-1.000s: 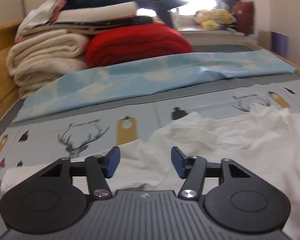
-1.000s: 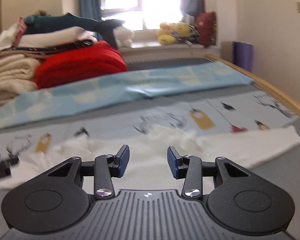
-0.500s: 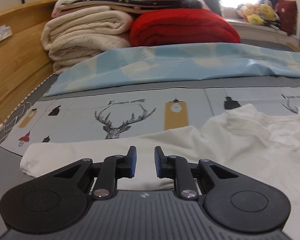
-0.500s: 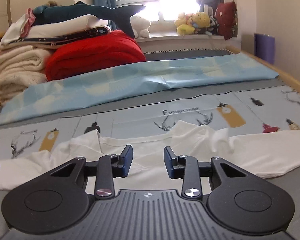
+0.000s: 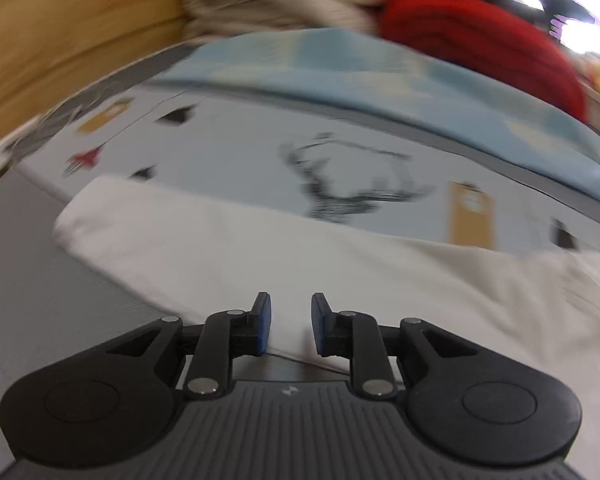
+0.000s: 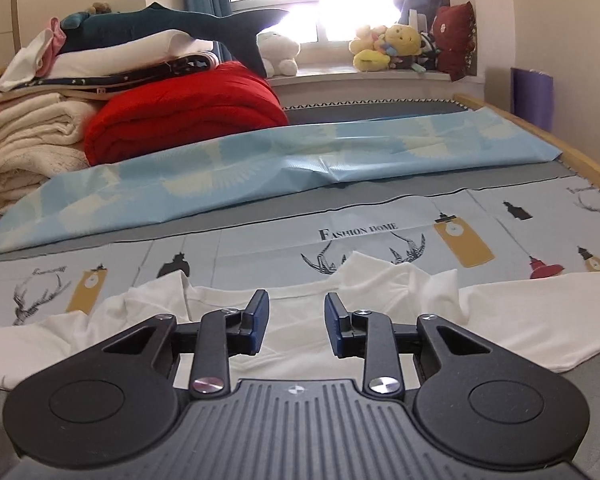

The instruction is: Fold small clothes

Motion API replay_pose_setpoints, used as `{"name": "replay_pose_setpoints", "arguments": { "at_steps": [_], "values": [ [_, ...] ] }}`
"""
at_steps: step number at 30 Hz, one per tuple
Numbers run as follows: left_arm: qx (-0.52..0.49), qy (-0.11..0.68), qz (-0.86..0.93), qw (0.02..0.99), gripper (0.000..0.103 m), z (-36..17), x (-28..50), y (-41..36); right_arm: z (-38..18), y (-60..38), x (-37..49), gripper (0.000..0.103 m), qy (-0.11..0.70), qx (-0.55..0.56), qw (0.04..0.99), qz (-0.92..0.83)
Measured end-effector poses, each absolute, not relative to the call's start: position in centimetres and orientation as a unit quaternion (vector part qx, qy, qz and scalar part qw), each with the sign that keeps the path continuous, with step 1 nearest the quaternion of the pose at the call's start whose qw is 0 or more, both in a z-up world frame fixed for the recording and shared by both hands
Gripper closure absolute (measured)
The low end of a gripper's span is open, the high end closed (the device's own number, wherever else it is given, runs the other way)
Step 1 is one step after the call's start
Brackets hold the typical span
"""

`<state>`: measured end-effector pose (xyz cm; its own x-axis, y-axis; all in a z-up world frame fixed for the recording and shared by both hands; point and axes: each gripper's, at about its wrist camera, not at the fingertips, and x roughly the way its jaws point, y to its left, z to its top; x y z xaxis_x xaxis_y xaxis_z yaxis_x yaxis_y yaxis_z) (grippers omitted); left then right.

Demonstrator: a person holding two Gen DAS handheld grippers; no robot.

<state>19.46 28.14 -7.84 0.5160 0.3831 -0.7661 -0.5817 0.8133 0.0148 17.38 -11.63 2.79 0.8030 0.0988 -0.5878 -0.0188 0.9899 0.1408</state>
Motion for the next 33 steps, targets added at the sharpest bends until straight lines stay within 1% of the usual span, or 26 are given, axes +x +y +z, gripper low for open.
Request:
{"name": "replay_pose_setpoints", "arguments": {
  "at_steps": [2, 7, 17, 21, 22, 23, 24, 28, 30, 33],
  "values": [
    [-0.157, 0.401, 0.308, 0.848, 0.075, -8.4, 18.9, 30.4, 2.6, -11.9, 17.8, 0.071, 0.321, 0.065, 0.944, 0.031],
    [-0.234, 0.396, 0.353, 0.815, 0.074, -9.5, 17.8, 34.6, 1.5, -12.3, 18.6, 0.071, 0.351, 0.07, 0.933, 0.028],
    [-0.318, 0.375, 0.397, 0.775, 0.074, -11.2, 16.6, 39.9, 0.7, -13.4, 19.1, 0.071, 0.377, 0.076, 0.923, 0.026],
    [-0.311, 0.368, 0.401, 0.779, 0.075, -11.1, 16.7, 40.2, 0.5, -13.9, 19.2, 0.071, 0.385, 0.075, 0.919, 0.025],
    [-0.311, 0.367, 0.401, 0.779, 0.075, -11.1, 16.7, 40.3, 0.3, -13.9, 19.3, 0.071, 0.388, 0.072, 0.918, 0.024],
    [-0.31, 0.365, 0.403, 0.78, 0.085, -11.1, 16.7, 40.3, 0.2, -13.9, 19.3, 0.071, 0.392, 0.069, 0.917, 0.022],
    [-0.306, 0.363, 0.406, 0.781, 0.097, -11.0, 16.7, 40.2, 0.0, -14.0, 19.4, 0.071, 0.396, 0.067, 0.915, 0.02],
    [-0.264, 0.35, 0.412, 0.799, 0.099, -9.6, 17.6, 39.0, -0.5, -14.1, 19.6, 0.071, 0.411, 0.066, 0.909, 0.016],
    [-0.23, 0.329, 0.398, 0.825, 0.099, -7.5, 18.5, 37.1, -0.6, -14.1, 19.5, 0.071, 0.416, 0.066, 0.907, 0.017],
    [-0.214, 0.298, 0.323, 0.873, 0.099, -4.0, 20.0, 32.8, -0.6, -14.1, 19.5, 0.071, 0.417, 0.066, 0.906, 0.019]
  ]
}}
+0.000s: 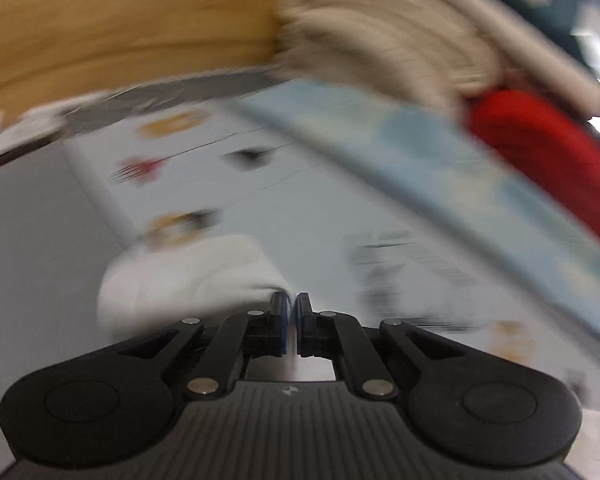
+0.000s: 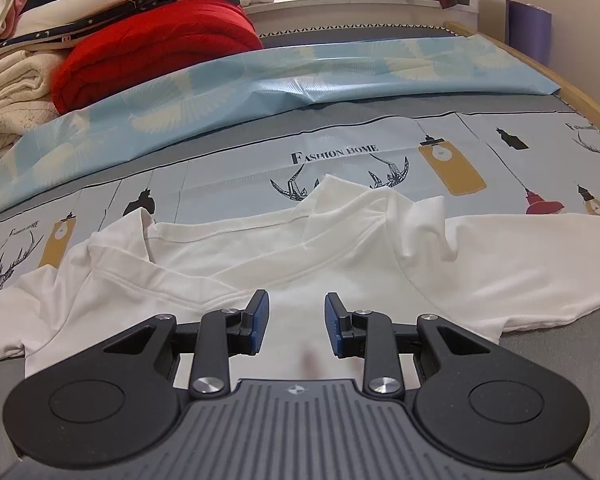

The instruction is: Fold small clothes

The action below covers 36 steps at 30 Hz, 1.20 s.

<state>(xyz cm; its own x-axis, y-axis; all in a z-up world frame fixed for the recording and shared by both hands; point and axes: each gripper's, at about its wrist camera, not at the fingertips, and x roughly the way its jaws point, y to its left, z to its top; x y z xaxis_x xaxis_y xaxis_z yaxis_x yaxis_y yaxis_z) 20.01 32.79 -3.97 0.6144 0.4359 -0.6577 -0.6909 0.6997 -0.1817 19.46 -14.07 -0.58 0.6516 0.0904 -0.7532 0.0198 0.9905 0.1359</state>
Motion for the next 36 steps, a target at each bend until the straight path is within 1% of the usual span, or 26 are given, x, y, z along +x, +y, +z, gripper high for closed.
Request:
{"name": "replay_pose_setpoints", "arguments": {
  "at_steps": [4, 8, 9, 10, 12, 14, 17, 19, 20, 21, 22, 23, 26, 28, 30, 32, 34, 36],
  "values": [
    [-0.167, 0.288, 0.151, 0.931, 0.099, -0.5, 22.3, 22.9, -0.6, -13.7, 19.3, 0.071, 0.418, 0.061, 0.906, 0.023],
    [-0.165, 0.319, -0.049, 0.932, 0.097, -0.1, 23.2, 11.9, -1.0, -13.4, 19.3, 0.071, 0.426, 0.054, 0.903, 0.018],
    [-0.171, 0.342, -0.096, 0.919, 0.088, -0.6, 23.4, 9.6, -1.1, -13.4, 19.3, 0.071, 0.428, 0.055, 0.902, 0.016],
    [-0.173, 0.366, -0.153, 0.901, 0.085, -1.2, 23.6, 7.5, -1.1, -13.4, 19.3, 0.071, 0.43, 0.056, 0.901, 0.016],
    [-0.141, 0.367, -0.166, 0.904, 0.084, -1.6, 23.2, 5.4, -1.3, -13.4, 19.3, 0.071, 0.432, 0.06, 0.9, 0.015],
    [-0.128, 0.366, -0.132, 0.912, 0.084, -1.7, 23.5, 6.1, -1.3, -13.5, 19.3, 0.071, 0.434, 0.065, 0.899, 0.015],
    [-0.171, 0.364, -0.059, 0.914, 0.084, -1.6, 24.0, 10.1, -1.5, -13.7, 19.4, 0.071, 0.438, 0.075, 0.896, 0.019],
    [-0.171, 0.36, -0.005, 0.917, 0.084, -0.9, 24.2, 12.7, -1.4, -13.7, 19.5, 0.071, 0.44, 0.086, 0.893, 0.026],
    [-0.159, 0.364, 0.022, 0.917, 0.084, -0.4, 24.3, 13.5, -1.4, -13.6, 19.5, 0.075, 0.439, 0.092, 0.893, 0.03],
    [-0.146, 0.372, 0.052, 0.915, 0.084, -0.1, 24.2, 14.0, -1.4, -13.5, 19.5, 0.086, 0.437, 0.099, 0.893, 0.035],
    [-0.136, 0.382, 0.079, 0.911, 0.084, 0.2, 24.2, 14.4, -1.3, -13.4, 19.6, 0.09, 0.436, 0.106, 0.893, 0.04],
    [-0.133, 0.392, 0.099, 0.905, 0.084, 0.3, 24.3, 15.0, -1.3, -13.3, 19.6, 0.091, 0.433, 0.115, 0.893, 0.045],
    [-0.126, 0.408, 0.122, 0.896, 0.083, 1.0, 23.8, 14.9, -1.3, -12.7, 19.7, 0.091, 0.43, 0.136, 0.891, 0.054],
    [-0.119, 0.407, 0.131, 0.896, 0.08, 1.1, 23.4, 14.5, -1.3, -12.2, 19.6, 0.091, 0.432, 0.136, 0.89, 0.057],
    [-0.12, 0.4, 0.131, 0.899, 0.074, 0.8, 22.6, 14.0, -1.4, -11.8, 19.6, 0.091, 0.434, 0.141, 0.888, 0.06],
    [-0.108, 0.399, 0.132, 0.901, 0.074, -0.4, 21.8, 13.2, -1.5, -11.7, 19.5, 0.091, 0.434, 0.148, 0.886, 0.063],
    [-0.094, 0.429, 0.145, 0.886, 0.074, -2.3, 22.4, 12.6, -1.6, -11.5, 19.5, 0.091, 0.432, 0.151, 0.886, 0.067],
    [-0.101, 0.431, 0.139, 0.886, 0.074, -2.7, 22.7, 12.5, -1.7, -11.4, 19.4, 0.091, 0.43, 0.157, 0.886, 0.078]
  ]
}}
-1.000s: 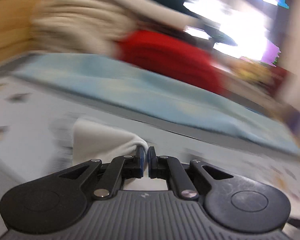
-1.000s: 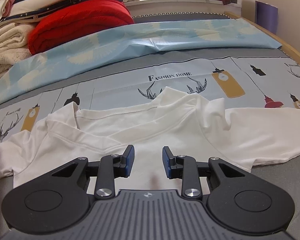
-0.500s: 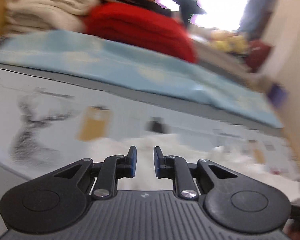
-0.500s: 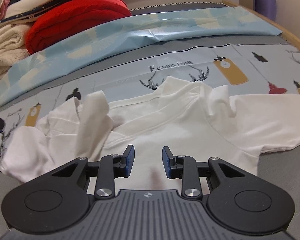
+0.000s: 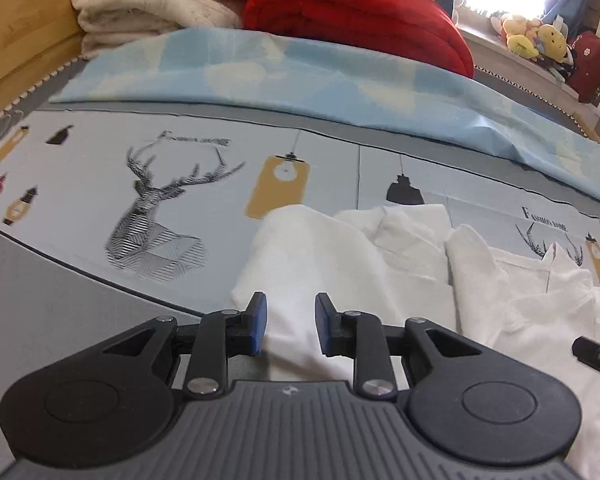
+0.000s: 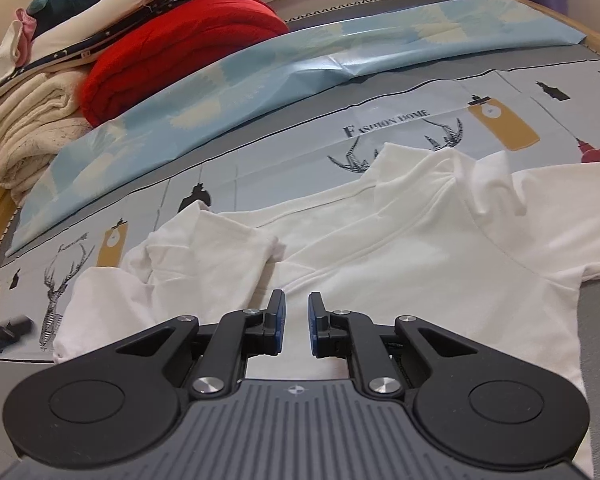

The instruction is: Fold small clothes

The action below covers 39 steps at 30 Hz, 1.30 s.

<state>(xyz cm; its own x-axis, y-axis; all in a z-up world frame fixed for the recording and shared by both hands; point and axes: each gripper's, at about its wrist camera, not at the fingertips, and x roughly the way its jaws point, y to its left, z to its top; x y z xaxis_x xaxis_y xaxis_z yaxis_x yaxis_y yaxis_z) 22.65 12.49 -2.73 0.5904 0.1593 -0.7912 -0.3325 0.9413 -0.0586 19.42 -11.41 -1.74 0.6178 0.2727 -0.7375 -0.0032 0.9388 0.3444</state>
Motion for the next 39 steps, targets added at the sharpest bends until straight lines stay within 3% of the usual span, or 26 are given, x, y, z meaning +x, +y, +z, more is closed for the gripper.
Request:
{"name": "replay_pose_setpoints", "arguments": {
  "at_steps": [5, 10, 14, 24, 35, 39],
  "values": [
    [-0.07, 0.407, 0.107, 0.904, 0.074, -1.9, 23.5, 12.1, -2.3, -10.7, 19.8, 0.091, 0.424, 0.161, 0.886, 0.095],
    [-0.06, 0.446, 0.109, 0.886, 0.074, -3.5, 24.1, 11.6, -2.9, -10.1, 20.2, 0.09, 0.425, 0.166, 0.884, 0.105],
    [-0.065, 0.415, 0.079, 0.904, 0.071, -1.4, 23.8, 11.2, -3.8, -9.9, 20.5, 0.09, 0.428, 0.178, 0.88, 0.101],
    [-0.061, 0.427, 0.054, 0.901, 0.069, -1.2, 23.5, 12.3, -5.8, -9.4, 20.6, 0.068, 0.423, 0.203, 0.878, 0.089],
    [-0.074, 0.433, 0.059, 0.896, 0.069, -1.3, 23.3, 14.0, -8.3, -6.7, 22.8, 0.055, 0.444, 0.204, 0.866, 0.111],
    [-0.066, 0.441, 0.054, 0.893, 0.068, -1.9, 23.6, 13.6, -9.2, -6.1, 24.2, 0.055, 0.446, 0.227, 0.859, 0.106]
  ]
}}
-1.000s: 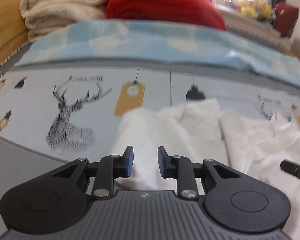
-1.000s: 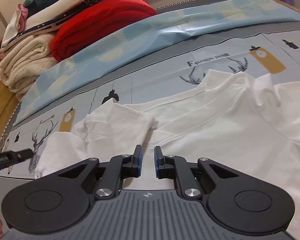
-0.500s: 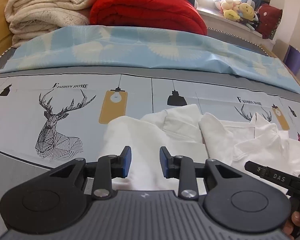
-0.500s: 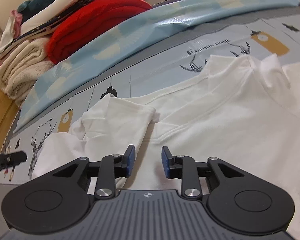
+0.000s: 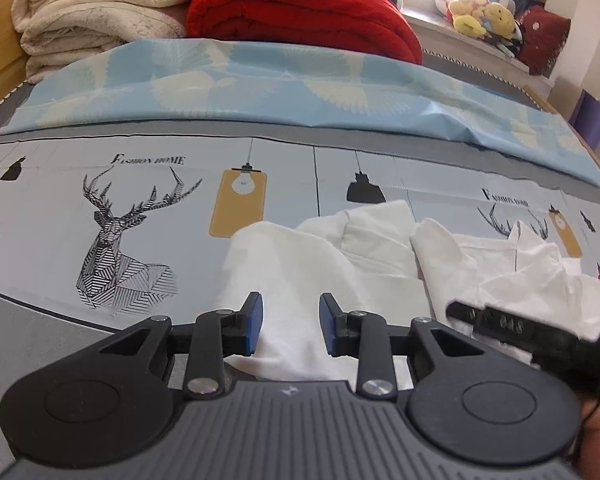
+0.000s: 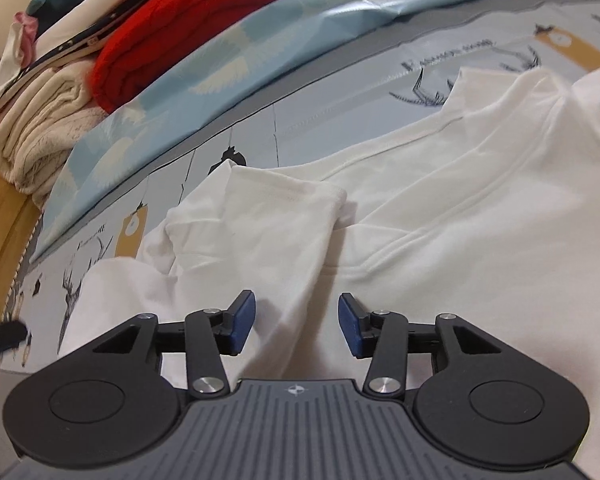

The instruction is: Fold small clothes

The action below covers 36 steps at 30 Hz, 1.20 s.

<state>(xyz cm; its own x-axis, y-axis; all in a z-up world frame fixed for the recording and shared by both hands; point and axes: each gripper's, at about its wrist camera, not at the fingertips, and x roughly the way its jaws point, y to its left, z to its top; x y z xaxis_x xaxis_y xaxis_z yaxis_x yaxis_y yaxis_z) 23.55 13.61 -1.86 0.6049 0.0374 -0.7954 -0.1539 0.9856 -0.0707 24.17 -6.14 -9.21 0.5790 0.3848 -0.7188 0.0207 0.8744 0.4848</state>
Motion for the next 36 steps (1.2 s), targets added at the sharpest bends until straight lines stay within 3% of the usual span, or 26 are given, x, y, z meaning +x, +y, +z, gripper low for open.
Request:
{"name": "replay_pose_setpoints", "arguments": {
  "at_steps": [5, 8, 14, 19, 25, 28, 32, 36],
  "values": [
    [-0.061, 0.447, 0.055, 0.891, 0.066, -2.5, 24.1, 13.5, -9.2, -5.9, 24.7, 0.058, 0.434, 0.229, 0.865, 0.102],
    [-0.065, 0.448, 0.063, 0.889, 0.066, -2.7, 24.4, 14.1, -9.0, -5.8, 24.6, 0.098, 0.428, 0.23, 0.866, 0.118],
    [-0.062, 0.452, 0.091, 0.885, 0.066, -3.2, 24.4, 15.8, -7.0, -6.8, 24.2, 0.1, 0.399, 0.243, 0.874, 0.131],
    [-0.068, 0.457, 0.11, 0.88, 0.066, -3.8, 24.9, 16.6, -2.9, -9.0, 22.2, 0.1, 0.324, 0.254, 0.904, 0.114],
    [-0.071, 0.457, 0.112, 0.879, 0.066, -4.0, 25.4, 15.8, -0.1, -12.6, 18.1, 0.1, 0.222, 0.239, 0.942, -0.082],
    [-0.068, 0.464, 0.107, 0.877, 0.066, -4.5, 25.7, 15.2, -2.1, -14.2, 18.5, 0.1, 0.276, 0.225, 0.923, -0.143],
    [-0.087, 0.475, 0.1, 0.87, 0.066, -5.4, 26.1, 14.9, -7.1, -18.5, 20.0, 0.096, 0.384, 0.321, 0.847, -0.18],
    [-0.105, 0.485, 0.095, 0.863, 0.066, -6.2, 26.4, 14.6, -8.2, -19.6, 20.7, 0.094, 0.398, 0.342, 0.834, -0.166]
  ]
}}
